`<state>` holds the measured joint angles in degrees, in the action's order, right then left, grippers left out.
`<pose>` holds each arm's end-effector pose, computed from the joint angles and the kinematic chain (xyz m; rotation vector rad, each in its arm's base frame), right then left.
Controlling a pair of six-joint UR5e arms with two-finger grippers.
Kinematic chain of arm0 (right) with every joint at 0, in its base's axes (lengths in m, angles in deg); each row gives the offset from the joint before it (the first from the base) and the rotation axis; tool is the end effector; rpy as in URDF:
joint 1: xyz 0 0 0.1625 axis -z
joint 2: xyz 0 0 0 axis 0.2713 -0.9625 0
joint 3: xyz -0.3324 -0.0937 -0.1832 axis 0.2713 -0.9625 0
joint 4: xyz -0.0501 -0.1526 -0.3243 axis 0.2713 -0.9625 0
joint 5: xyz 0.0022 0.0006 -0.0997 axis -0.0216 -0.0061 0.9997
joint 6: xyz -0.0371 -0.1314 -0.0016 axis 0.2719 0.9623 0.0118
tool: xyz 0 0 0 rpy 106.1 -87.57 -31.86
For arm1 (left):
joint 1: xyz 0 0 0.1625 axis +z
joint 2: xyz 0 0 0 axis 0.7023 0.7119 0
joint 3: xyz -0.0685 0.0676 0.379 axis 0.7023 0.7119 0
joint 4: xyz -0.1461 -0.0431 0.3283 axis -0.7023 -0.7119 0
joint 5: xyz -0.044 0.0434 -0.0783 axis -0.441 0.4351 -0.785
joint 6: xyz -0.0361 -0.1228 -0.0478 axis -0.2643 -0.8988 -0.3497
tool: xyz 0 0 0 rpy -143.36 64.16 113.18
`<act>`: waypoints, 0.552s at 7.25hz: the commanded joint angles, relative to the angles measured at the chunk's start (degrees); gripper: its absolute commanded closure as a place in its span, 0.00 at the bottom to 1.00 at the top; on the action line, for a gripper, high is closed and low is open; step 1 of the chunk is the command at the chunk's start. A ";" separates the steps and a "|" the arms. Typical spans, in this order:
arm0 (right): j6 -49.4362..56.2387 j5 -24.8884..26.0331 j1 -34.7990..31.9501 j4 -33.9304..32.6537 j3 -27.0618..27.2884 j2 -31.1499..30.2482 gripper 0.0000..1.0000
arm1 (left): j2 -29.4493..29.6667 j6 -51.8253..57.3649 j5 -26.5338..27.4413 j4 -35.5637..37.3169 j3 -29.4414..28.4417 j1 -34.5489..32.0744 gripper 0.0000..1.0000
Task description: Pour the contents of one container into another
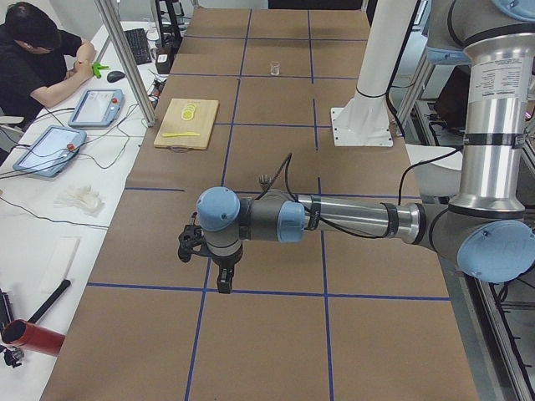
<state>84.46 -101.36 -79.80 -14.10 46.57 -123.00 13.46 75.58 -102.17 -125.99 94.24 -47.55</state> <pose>0.0791 -0.3971 0.6616 0.0351 -0.7482 0.1223 -0.0504 -0.4311 0.6144 0.0658 0.8101 0.0203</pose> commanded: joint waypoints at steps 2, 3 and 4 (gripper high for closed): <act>0.00 -0.44 0.01 0.08 0.17 0.04 0.00 | 0.17 -0.17 -0.04 -0.09 0.66 0.05 0.00; -0.09 -0.70 0.01 0.25 0.43 -0.05 0.00 | 0.87 -0.17 -0.13 -0.96 2.41 0.05 0.00; -0.09 -0.71 0.01 0.34 0.44 -0.05 0.00 | 0.88 -0.52 0.48 -1.75 7.99 0.66 0.00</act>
<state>84.41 -101.92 -79.79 -13.89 46.92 -123.01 14.07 75.35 -102.15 -126.82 97.18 -47.35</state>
